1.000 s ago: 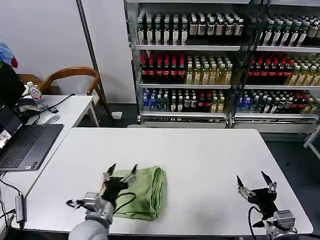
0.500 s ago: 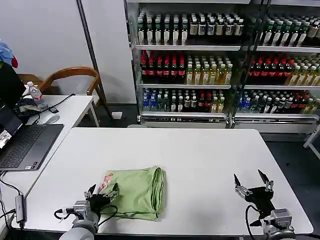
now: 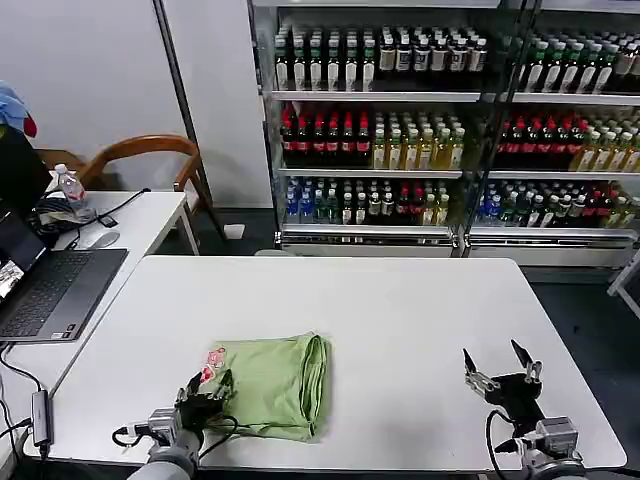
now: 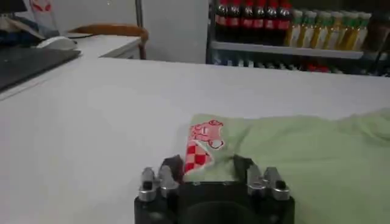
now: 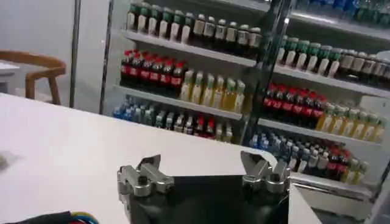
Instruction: Fold and organize the clothes.
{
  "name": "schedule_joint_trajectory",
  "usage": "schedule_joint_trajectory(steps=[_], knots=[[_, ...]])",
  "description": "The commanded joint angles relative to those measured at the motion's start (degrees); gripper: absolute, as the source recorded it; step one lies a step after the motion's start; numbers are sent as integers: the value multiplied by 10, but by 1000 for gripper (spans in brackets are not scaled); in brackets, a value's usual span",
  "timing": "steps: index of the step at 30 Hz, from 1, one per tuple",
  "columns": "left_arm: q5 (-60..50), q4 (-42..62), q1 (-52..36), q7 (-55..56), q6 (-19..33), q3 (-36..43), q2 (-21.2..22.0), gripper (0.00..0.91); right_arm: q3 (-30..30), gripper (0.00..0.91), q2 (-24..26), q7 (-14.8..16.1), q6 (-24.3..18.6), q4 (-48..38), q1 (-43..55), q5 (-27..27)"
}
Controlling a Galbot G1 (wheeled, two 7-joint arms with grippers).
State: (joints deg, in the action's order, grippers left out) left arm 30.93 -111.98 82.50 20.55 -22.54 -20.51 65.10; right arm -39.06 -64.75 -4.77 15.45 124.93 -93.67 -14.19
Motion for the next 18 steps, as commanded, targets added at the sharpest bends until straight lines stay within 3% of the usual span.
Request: schedule_joint_trajectory(steps=[1, 9, 18], knots=[[32, 9, 8, -12, 26, 6, 3, 50, 1, 907, -1, 0, -1, 1, -2, 1], [38, -30, 9, -38, 29, -15, -6, 50, 8, 907, -1, 0, -2, -1, 0, 3], [108, -118, 18, -62, -19, -145, -76, 50, 15, 907, 3, 0, -2, -4, 12, 2]])
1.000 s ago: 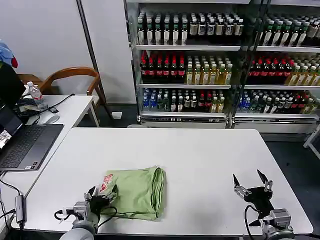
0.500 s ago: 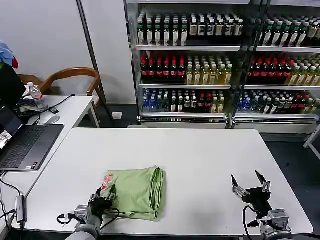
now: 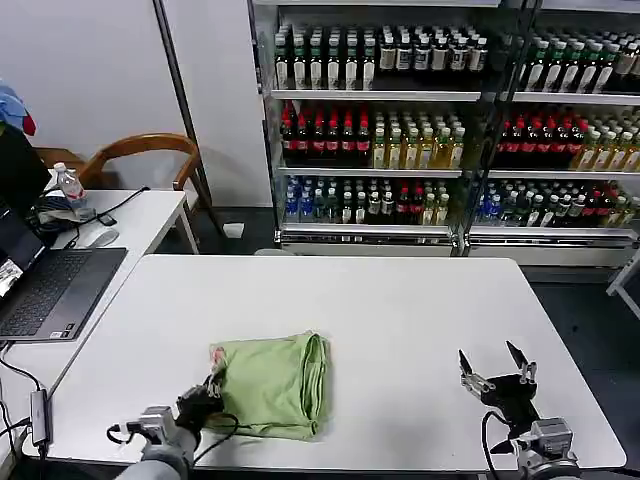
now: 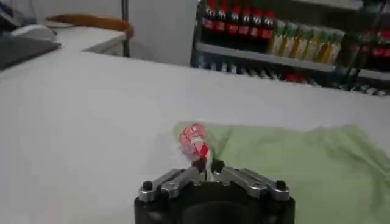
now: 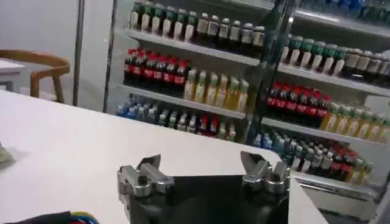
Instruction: Fold and organize the clothes.
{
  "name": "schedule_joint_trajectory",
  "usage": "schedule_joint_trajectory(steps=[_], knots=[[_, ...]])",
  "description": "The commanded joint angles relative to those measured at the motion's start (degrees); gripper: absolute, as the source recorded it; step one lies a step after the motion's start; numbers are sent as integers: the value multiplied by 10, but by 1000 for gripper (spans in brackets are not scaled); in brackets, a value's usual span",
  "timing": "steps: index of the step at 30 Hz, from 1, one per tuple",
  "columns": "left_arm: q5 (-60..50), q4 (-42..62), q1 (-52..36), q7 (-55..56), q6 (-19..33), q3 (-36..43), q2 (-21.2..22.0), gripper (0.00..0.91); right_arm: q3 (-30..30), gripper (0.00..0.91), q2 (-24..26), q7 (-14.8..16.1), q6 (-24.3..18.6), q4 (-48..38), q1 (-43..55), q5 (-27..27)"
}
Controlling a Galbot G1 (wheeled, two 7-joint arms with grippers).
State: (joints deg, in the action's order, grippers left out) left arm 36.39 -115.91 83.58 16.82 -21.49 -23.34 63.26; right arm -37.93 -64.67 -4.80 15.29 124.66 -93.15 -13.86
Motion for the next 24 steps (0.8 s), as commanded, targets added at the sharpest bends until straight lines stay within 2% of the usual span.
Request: schedule_joint_trajectory(steps=[1, 7, 9, 10, 13, 15, 18, 19, 20, 21, 24], knots=[[74, -84, 12, -28, -39, -143, -68, 50, 5, 907, 3, 0, -1, -3, 9, -1], [173, -83, 52, -31, -115, -341, -139, 50, 17, 907, 6, 0, -3, -10, 21, -1], [176, -69, 75, -33, -116, -385, -166, 50, 21, 907, 7, -1, -3, -10, 25, -2], [186, -58, 97, -38, -116, -434, -187, 50, 23, 907, 8, 0, -4, -11, 27, -2], [217, -43, 133, -33, -116, -489, -219, 50, 29, 907, 9, 0, -4, -11, 34, -2], [228, -59, 133, -25, -116, -483, -217, 50, 32, 907, 7, -1, -4, -12, 37, -2], [206, -121, 99, 2, -116, -406, -164, 50, 32, 907, 4, -1, -3, -10, 29, 2], [156, -158, 91, 4, -116, -320, -132, 40, 28, 907, 3, -1, -3, -9, 24, 3], [102, -180, 82, 5, -115, -278, -111, 50, 26, 907, 3, -1, -3, -8, 20, 3], [74, -199, 78, 5, -114, -156, -78, 40, 18, 907, 4, -1, -3, -5, 11, 4], [-111, -202, 70, -11, -92, 45, -9, 50, -4, 907, 5, -1, -2, 5, -9, 4]])
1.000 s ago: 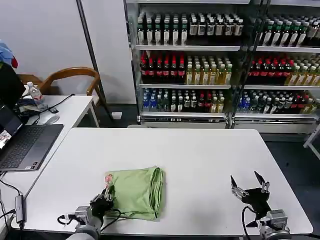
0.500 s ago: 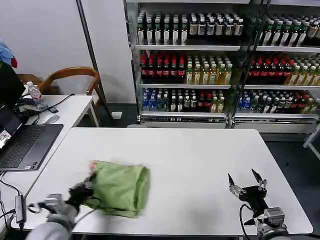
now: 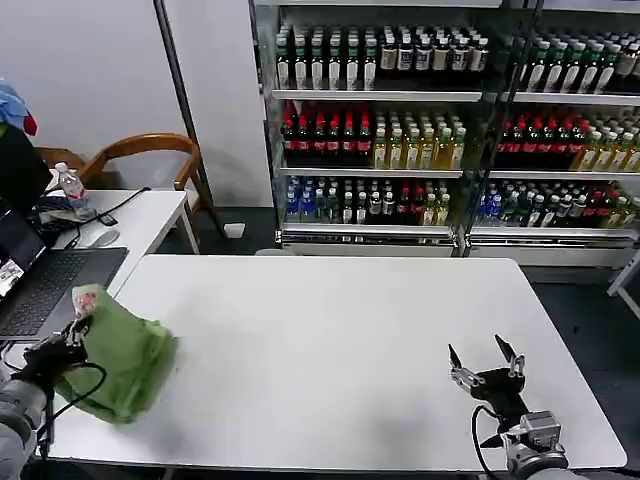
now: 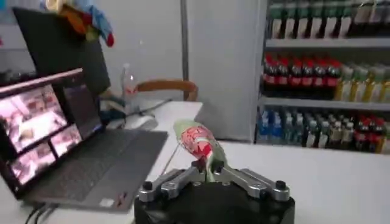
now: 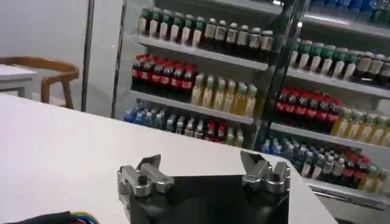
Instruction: Fold and organize the clothes.
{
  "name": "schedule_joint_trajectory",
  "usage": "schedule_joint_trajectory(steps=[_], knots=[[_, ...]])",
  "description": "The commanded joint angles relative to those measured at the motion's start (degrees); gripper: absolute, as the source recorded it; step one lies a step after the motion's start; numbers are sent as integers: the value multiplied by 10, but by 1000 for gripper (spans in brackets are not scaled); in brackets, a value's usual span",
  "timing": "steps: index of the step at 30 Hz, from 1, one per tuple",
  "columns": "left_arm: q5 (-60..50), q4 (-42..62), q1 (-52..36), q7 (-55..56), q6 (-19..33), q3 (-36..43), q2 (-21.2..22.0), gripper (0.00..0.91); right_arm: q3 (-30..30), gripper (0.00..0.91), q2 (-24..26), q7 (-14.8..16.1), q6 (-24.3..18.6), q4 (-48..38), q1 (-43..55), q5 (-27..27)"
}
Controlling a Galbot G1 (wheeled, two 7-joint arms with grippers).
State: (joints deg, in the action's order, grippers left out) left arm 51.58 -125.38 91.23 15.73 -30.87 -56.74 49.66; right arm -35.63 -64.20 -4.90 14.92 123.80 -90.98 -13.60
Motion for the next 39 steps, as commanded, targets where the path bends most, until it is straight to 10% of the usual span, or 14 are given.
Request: schedule_joint_trajectory(steps=[1, 8, 25, 26, 27, 39], knots=[[-309, -93, -11, -10, 11, 437, 156, 50, -32, 907, 1, 0, 1, 16, -36, 1], [-483, -20, -47, -11, 56, 641, 255, 50, -42, 907, -12, 0, 4, 27, -52, 12], [-270, 71, -228, 54, 37, 544, 289, 50, -47, 907, 0, 8, 10, 30, -29, 10], [-251, 77, -234, 59, 36, 543, 294, 131, -47, 907, 3, 7, 10, 30, -25, 9], [-230, 80, -238, 65, 38, 544, 297, 907, -45, 907, 7, 2, 12, 29, -19, 5], [-147, 92, -271, 49, 77, 524, 342, 907, -4, 907, 24, -8, 25, -9, 71, 2]])
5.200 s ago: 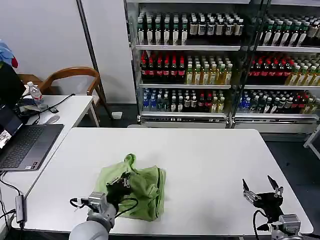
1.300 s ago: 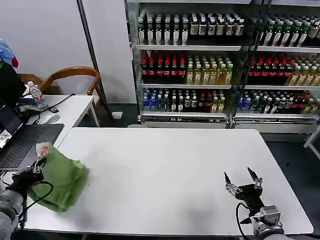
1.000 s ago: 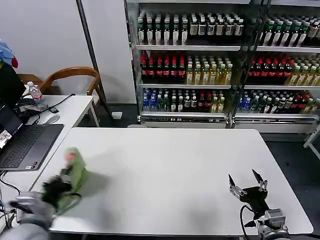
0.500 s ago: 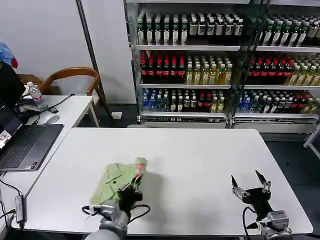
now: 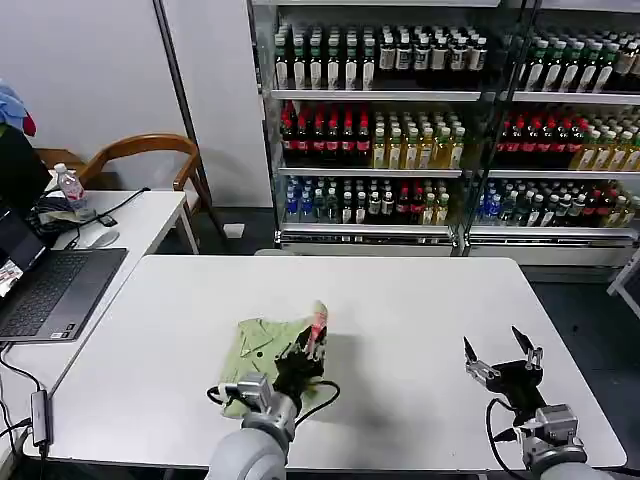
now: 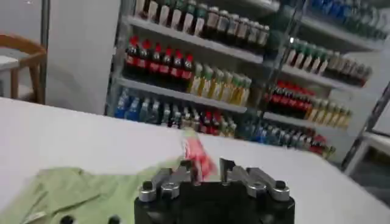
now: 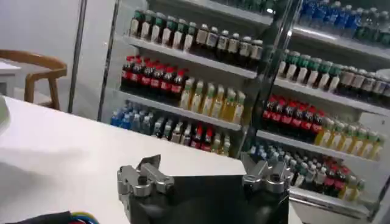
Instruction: Fold and organize the clothes.
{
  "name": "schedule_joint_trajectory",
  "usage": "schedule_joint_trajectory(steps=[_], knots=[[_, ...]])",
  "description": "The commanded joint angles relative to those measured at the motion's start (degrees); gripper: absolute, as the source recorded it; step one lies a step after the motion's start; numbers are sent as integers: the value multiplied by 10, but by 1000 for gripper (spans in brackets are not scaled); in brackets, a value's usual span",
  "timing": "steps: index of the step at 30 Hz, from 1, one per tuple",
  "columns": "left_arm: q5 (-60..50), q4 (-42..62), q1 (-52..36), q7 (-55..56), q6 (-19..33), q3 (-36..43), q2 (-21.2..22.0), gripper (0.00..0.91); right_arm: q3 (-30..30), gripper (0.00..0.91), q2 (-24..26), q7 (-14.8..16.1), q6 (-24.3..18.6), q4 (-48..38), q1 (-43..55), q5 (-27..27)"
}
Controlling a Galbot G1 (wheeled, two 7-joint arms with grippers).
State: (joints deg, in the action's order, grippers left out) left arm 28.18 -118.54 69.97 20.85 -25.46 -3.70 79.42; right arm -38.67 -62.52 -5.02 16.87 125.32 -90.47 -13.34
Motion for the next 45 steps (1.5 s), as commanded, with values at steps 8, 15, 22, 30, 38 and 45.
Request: schedule_joint_trajectory(steps=[8, 15, 22, 30, 38, 45], knots=[[-61, -47, -6, -120, 92, -162, -111, 907, 71, 907, -3, -22, 0, -58, 128, 6], [-173, 63, 77, -220, 247, -383, -195, 907, 144, 907, -21, -6, -9, -97, 187, 32], [-201, 132, 81, -230, 288, -405, -192, 907, 189, 907, -47, -7, -34, -164, 236, 59], [-214, 138, 67, -229, 298, -377, -183, 907, 177, 907, -43, -13, -42, -174, 245, 71], [-222, 131, 69, -225, 297, -368, -172, 907, 168, 907, -36, -17, -44, -165, 230, 70], [-227, 130, 79, -223, 308, -374, -174, 907, 173, 907, -37, -15, -49, -158, 228, 70]])
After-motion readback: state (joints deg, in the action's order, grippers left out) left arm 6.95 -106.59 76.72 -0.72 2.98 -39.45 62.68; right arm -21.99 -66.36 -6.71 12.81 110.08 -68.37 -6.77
